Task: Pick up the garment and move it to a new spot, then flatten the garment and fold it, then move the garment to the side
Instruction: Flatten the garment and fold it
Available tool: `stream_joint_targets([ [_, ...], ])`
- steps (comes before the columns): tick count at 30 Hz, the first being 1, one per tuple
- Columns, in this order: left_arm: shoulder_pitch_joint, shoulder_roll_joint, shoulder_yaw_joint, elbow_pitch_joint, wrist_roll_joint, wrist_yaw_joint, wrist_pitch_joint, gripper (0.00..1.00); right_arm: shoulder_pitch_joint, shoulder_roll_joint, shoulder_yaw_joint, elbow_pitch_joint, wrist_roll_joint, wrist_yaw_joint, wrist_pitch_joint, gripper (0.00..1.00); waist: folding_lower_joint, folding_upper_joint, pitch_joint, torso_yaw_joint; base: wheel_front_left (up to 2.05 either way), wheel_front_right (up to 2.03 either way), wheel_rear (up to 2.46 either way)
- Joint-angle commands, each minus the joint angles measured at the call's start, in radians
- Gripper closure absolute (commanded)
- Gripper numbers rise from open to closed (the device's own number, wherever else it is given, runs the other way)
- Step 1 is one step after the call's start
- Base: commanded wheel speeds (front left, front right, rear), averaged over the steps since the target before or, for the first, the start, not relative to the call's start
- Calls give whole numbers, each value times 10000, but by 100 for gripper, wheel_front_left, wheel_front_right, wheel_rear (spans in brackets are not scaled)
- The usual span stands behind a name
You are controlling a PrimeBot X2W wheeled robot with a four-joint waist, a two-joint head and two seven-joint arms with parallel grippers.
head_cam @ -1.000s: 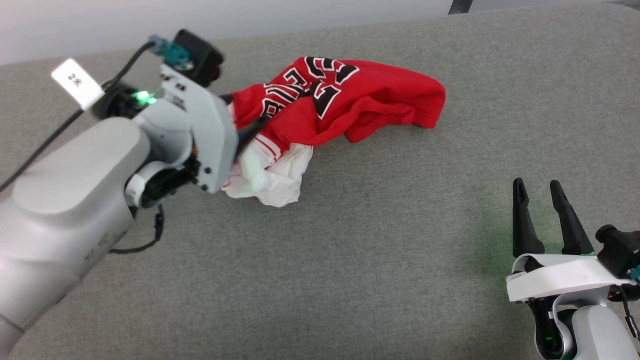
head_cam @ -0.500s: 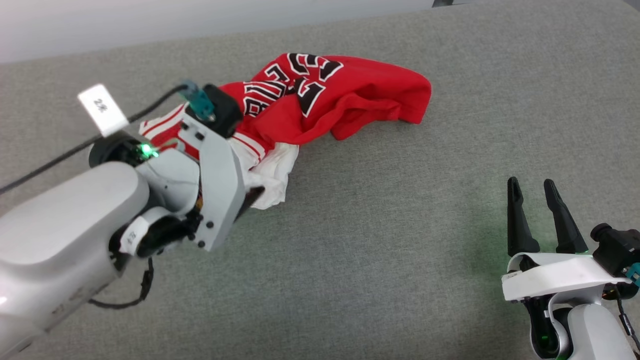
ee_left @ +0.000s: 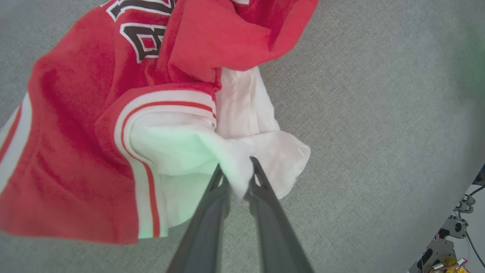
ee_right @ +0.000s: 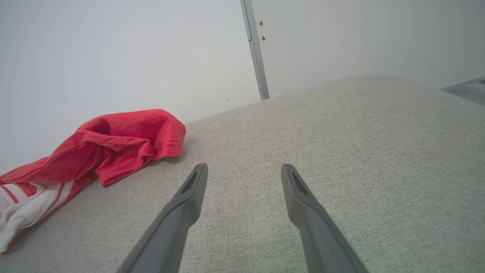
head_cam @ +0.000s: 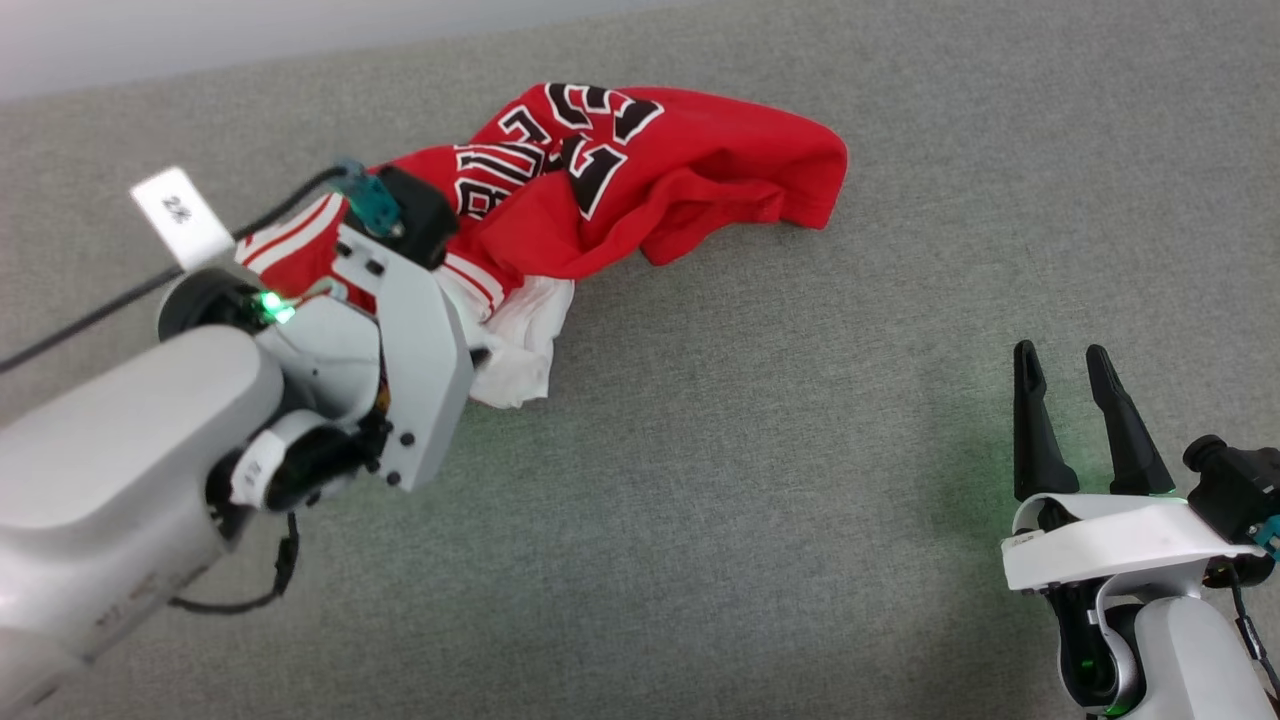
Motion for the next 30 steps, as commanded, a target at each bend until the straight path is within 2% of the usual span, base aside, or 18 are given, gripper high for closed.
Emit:
stream_joint_targets([
  [1,-77,-29,109,30,-8,-37,-139,100,-78,23,-34,-15,39,-13,-49,0,0,0,62,-34,0,0,0],
  [5,-302,-99,421,174,-52,-49,-470,100,-79,23,-57,-19,82,-14,-49,0,0,0,138,-49,0,0,0],
  [10,-1053,-308,1248,780,189,81,-1464,100,-242,24,47,-66,199,-13,-49,0,0,0,390,-150,0,0,0],
  [12,-1411,-431,1684,1426,264,168,-2057,100,-317,21,138,-79,244,-14,-49,0,0,0,531,-243,0,0,0],
  [19,-2129,-679,2411,4473,371,266,-3118,100,-621,20,466,-93,506,-14,-49,0,0,0,1040,-730,0,0,0],
  [23,-2518,-652,2700,6119,533,-44,-3895,100,-685,19,585,-107,635,-14,-49,0,0,0,1348,-1067,0,0,0],
  [27,-2849,-647,2677,7323,922,-551,-4706,100,-749,25,611,-131,677,-13,-49,0,0,0,1558,-1233,0,0,0],
  [28,-2878,-718,2645,7592,989,-600,-4849,87,-753,25,600,-145,691,-13,-49,0,0,0,1589,-1247,0,0,0],
  [29,-2884,-748,2596,7901,1090,-624,-4974,58,-755,21,590,-146,693,-13,-49,0,0,0,1620,-1251,0,0,0],
  [30,-2914,-785,2527,8149,1196,-654,-5047,14,-759,22,589,-152,687,-13,-49,0,0,0,1641,-1249,0,0,0],
])
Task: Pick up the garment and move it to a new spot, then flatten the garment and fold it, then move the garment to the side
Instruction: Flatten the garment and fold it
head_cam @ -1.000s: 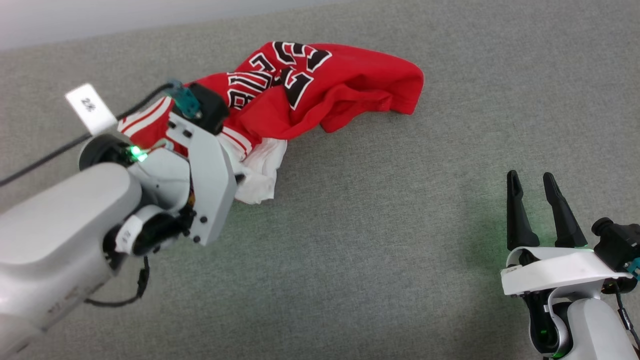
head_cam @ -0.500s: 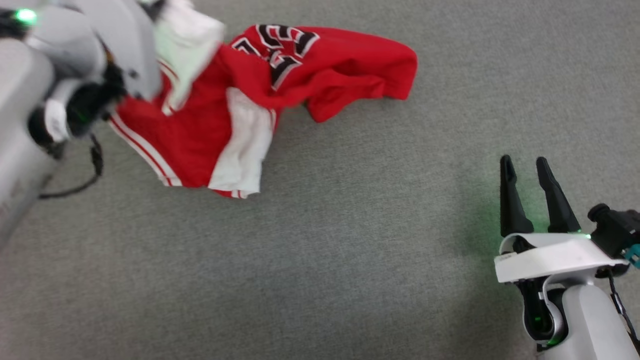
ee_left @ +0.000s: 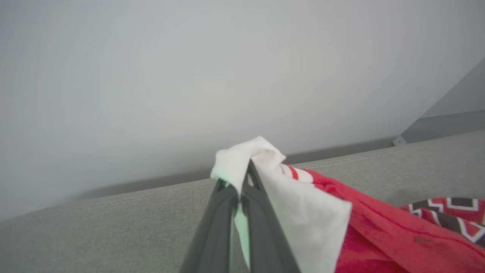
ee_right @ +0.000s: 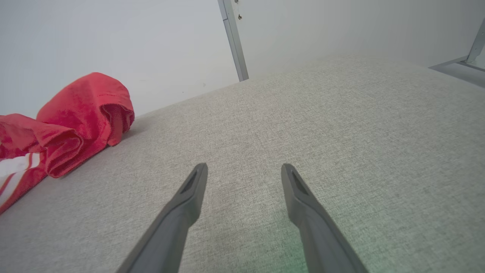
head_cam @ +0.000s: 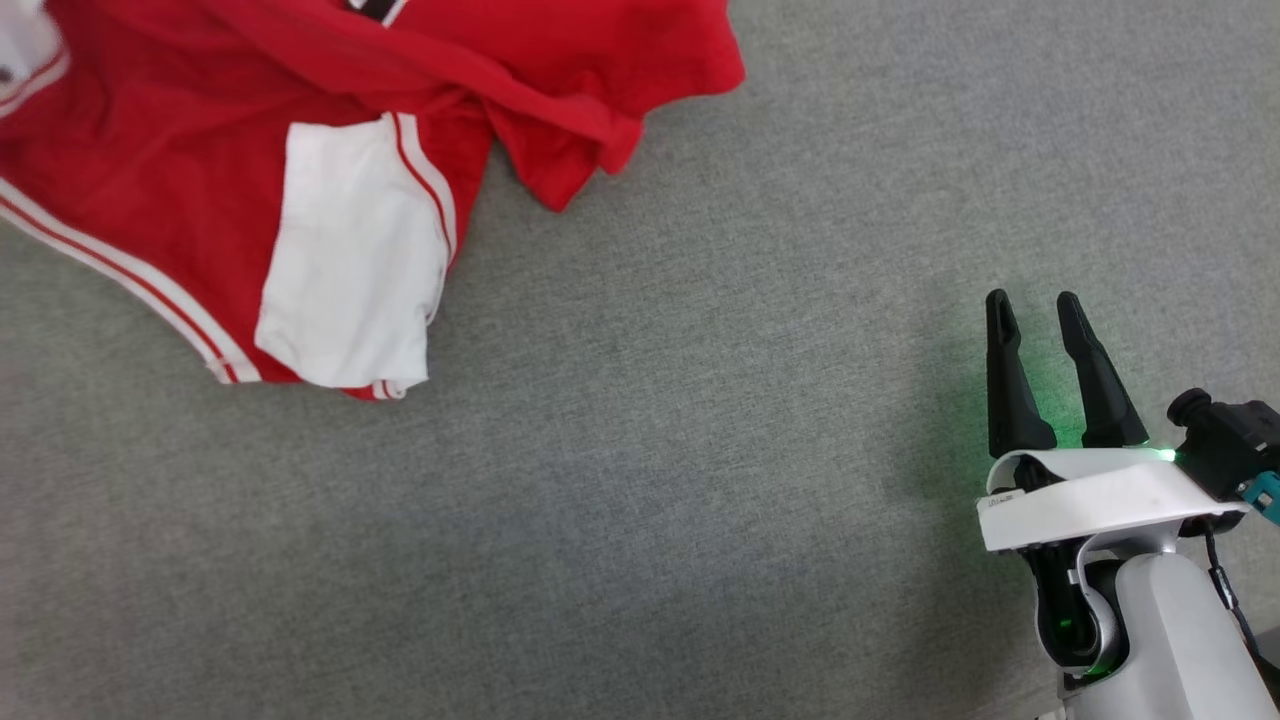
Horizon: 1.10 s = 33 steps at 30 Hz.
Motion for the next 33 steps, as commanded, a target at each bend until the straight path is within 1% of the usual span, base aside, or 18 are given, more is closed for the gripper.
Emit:
stream_joint_targets([
  [1,-66,-68,-108,411,167,-66,-63,0,-105,16,-14,-23,44,-11,-47,0,0,-1,152,-95,0,0,0],
  [5,-163,-117,-191,1235,354,-191,-454,0,-210,17,65,-57,-80,-12,-47,0,0,-1,187,-15,0,0,0],
  [11,-40,-450,-302,2001,387,-626,-829,0,-208,17,37,-93,-305,-11,-45,0,0,-1,13,298,0,0,0],
  [14,110,-703,-387,2132,395,-978,-974,0,-92,17,0,-53,-415,-11,-45,0,0,-1,-147,525,0,0,0],
  [17,364,-984,-570,2136,367,-1497,-691,0,64,14,-12,5,-507,-11,-47,0,0,-1,-367,767,0,0,0],
  [19,465,-1134,-705,2029,319,-1866,-400,0,117,12,-18,33,-574,-11,-47,0,0,-1,-543,929,0,0,0],
  [22,733,-1354,-916,1798,191,-2232,242,0,272,12,-21,73,-648,-12,-47,0,0,-1,-839,1162,0,0,0],
  [24,947,-1452,-1057,1566,29,-2391,827,0,365,12,17,123,-749,-11,-47,0,0,-1,-1076,1298,0,0,0],
  [27,1376,-1581,-1374,983,-243,-2538,2095,0,509,12,-5,189,-887,-11,-47,0,0,-1,-1462,1512,0,0,0],
  [29,1645,-1505,-1537,402,-557,-2578,2935,0,594,12,-2,198,-938,-12,-47,0,0,-1,-1658,1610,0,0,0],
  [30,1645,-1505,-1537,402,-557,-2578,2935,0,594,12,-2,198,-938,-12,-47,0,0,-1,-1658,1610,0,0,0],
  [33,2011,-1304,-1758,-673,-954,-2624,4073,0,703,12,19,206,-1006,-11,-47,0,0,-1,-1813,1696,0,0,0],
])
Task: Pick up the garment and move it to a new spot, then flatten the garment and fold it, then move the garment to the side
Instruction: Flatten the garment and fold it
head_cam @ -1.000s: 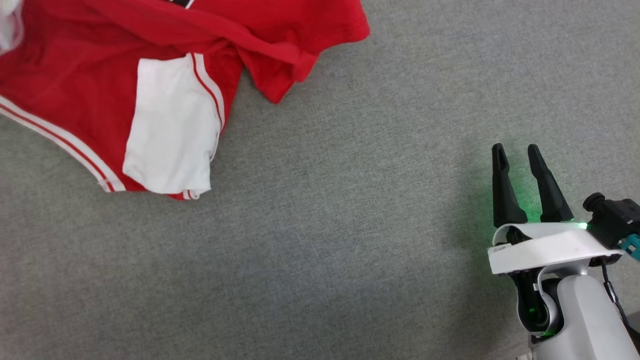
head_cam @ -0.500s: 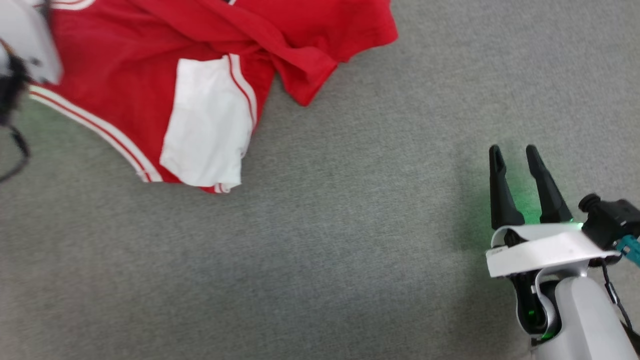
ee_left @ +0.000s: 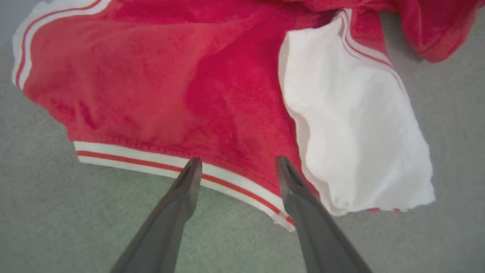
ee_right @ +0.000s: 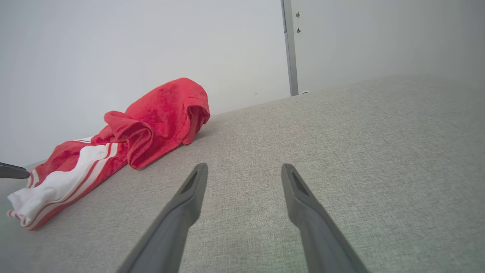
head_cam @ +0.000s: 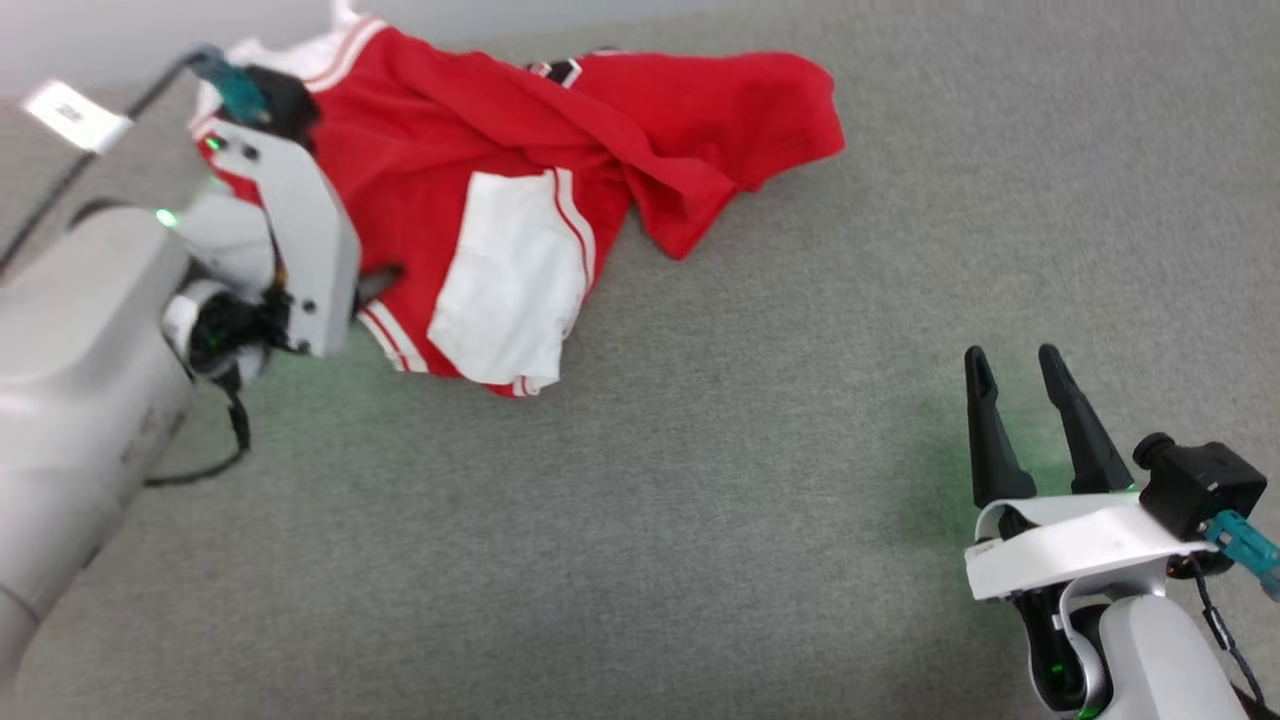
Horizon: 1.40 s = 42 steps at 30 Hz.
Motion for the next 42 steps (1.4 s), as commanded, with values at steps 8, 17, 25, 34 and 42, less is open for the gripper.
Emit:
stream_joint_targets([
  [8,727,645,349,-2641,-1345,617,1340,0,42,9,44,-85,21,-13,-49,0,0,0,-54,-8,0,0,0],
  [17,1073,951,304,-3654,-1332,1480,1404,0,-106,10,78,-157,219,-13,-49,0,0,0,342,-288,0,0,0],
  [25,985,799,626,-4116,-1401,1294,761,100,-228,10,29,-169,339,-13,-49,0,0,0,482,-445,0,0,0],
  [34,212,-850,334,-4883,-1285,904,1038,100,-386,10,102,-188,686,-13,-49,0,0,0,815,-845,0,0,0],
  [42,-299,-2717,-489,-3986,-821,424,1411,100,-594,13,138,-209,1021,-14,-49,0,0,0,1197,-1504,0,0,0],
])
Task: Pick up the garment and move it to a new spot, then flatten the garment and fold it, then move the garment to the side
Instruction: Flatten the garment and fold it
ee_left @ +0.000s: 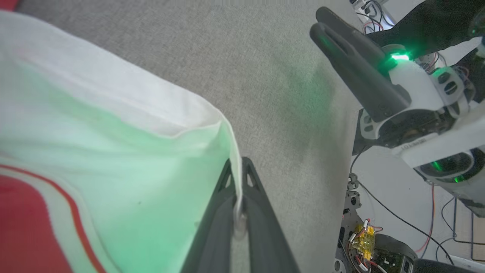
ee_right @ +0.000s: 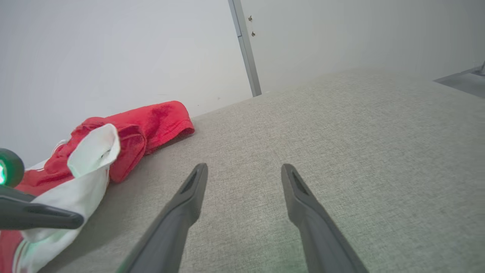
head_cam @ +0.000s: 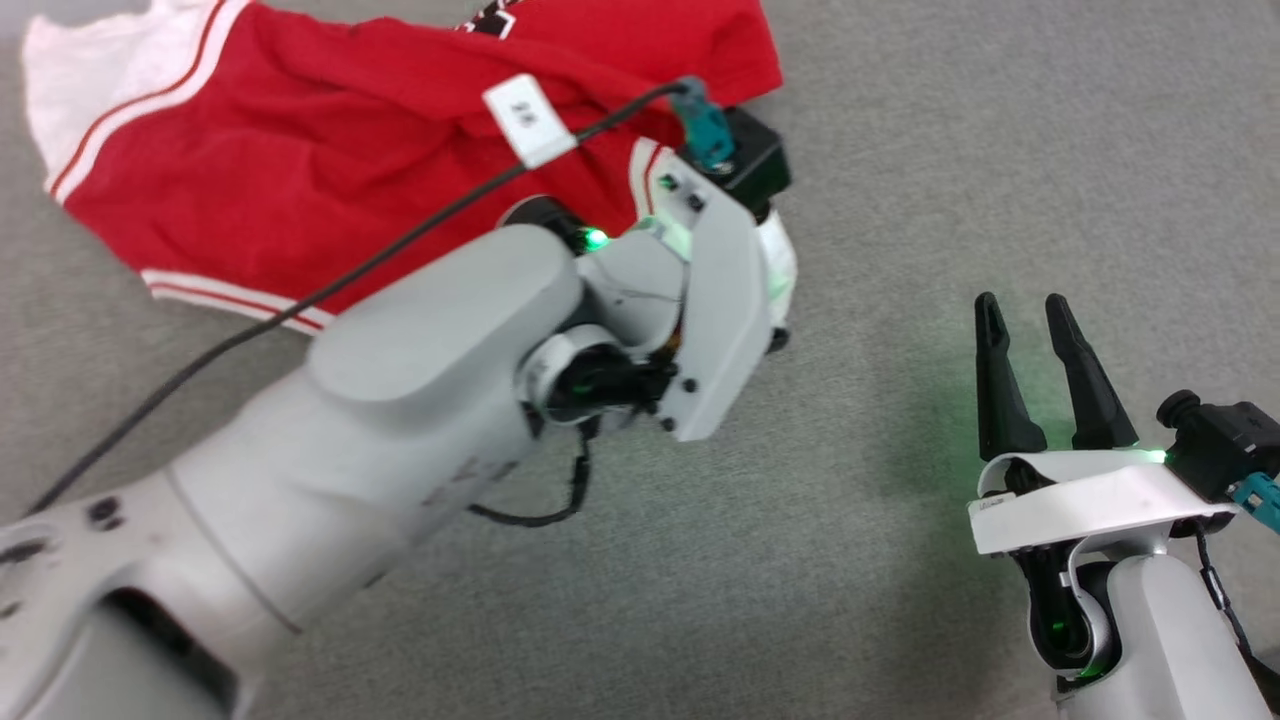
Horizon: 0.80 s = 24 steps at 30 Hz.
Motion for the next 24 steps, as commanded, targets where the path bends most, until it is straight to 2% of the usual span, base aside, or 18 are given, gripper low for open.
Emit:
stream_joint_targets([
  [1,-94,-280,-14,251,108,-121,-160,100,-73,19,17,-28,75,-11,-49,0,0,0,233,-297,0,0,0],
  [3,-142,-709,-46,688,186,-240,-448,100,-103,19,-47,-45,48,-12,-49,0,0,0,285,-340,0,0,0],
  [4,-208,-873,-22,932,279,-256,-659,80,-120,19,-70,-51,31,-11,-47,0,0,0,309,-350,0,0,0],
  [7,-275,-1179,-106,1611,435,-389,-947,0,-174,19,-62,-56,-142,-12,-49,0,0,0,310,-352,0,0,0],
  [11,-185,-1152,-97,1996,410,-497,-1303,0,-182,-36,108,-9,-640,-12,-49,0,0,0,135,-75,0,0,0],
  [15,83,-895,168,1931,206,-565,-2026,0,-109,-469,304,105,-941,-12,-49,0,0,0,-226,527,0,0,0],
  [19,554,-428,624,1672,-8,-569,-3075,0,-118,-1187,988,531,-1061,-12,-46,0,0,0,-700,1234,0,0,0],
  [24,1460,459,810,1507,813,-475,-5191,0,-567,-2269,2160,853,-705,-12,937,0,0,0,-1282,2078,0,0,0],
])
